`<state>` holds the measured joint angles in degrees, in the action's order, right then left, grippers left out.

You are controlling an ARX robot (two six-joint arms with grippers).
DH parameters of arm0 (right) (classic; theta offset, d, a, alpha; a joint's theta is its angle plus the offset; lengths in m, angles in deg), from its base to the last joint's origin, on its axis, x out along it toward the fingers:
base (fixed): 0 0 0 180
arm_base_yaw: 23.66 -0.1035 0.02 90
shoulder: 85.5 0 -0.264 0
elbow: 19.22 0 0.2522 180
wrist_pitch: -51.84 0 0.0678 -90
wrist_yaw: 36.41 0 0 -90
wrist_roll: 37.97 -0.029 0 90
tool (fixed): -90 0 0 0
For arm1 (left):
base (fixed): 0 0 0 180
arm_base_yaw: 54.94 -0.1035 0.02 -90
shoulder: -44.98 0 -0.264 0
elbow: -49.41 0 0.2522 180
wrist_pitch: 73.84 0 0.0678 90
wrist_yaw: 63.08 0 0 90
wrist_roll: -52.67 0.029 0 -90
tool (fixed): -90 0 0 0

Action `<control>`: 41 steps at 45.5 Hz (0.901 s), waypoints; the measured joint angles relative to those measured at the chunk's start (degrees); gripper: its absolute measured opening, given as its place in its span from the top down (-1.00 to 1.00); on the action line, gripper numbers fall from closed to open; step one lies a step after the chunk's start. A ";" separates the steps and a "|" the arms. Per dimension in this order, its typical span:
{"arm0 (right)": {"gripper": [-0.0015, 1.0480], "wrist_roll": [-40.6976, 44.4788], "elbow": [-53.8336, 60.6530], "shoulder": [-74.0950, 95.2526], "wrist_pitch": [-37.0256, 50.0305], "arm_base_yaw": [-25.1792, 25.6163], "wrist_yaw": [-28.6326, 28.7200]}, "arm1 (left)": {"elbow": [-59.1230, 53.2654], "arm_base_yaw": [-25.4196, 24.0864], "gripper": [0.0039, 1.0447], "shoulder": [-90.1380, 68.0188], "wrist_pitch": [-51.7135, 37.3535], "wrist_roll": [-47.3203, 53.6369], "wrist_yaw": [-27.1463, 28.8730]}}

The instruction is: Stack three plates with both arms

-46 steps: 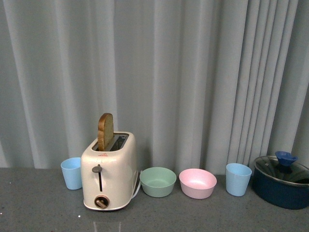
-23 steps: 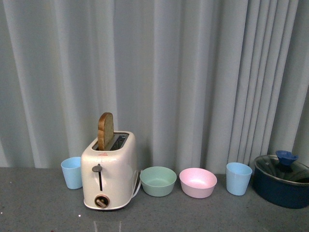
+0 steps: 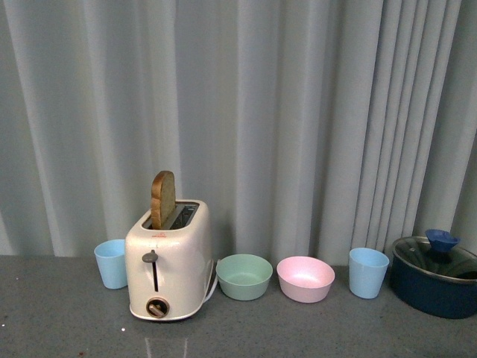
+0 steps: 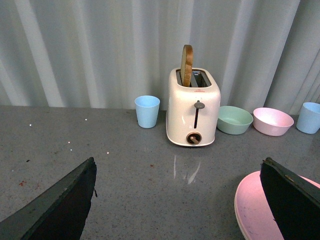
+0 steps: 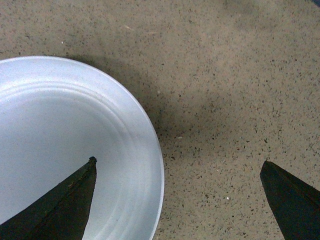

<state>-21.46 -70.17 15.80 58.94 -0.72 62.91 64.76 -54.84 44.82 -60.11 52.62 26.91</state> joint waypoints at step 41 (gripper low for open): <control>-0.86 -3.23 0.35 10.91 4.79 1.90 3.74 | 0.00 0.00 -0.87 0.00 0.00 0.00 0.00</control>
<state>-24.69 -69.82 26.70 63.72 1.18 66.65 64.76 -54.84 44.82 -60.11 52.62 26.91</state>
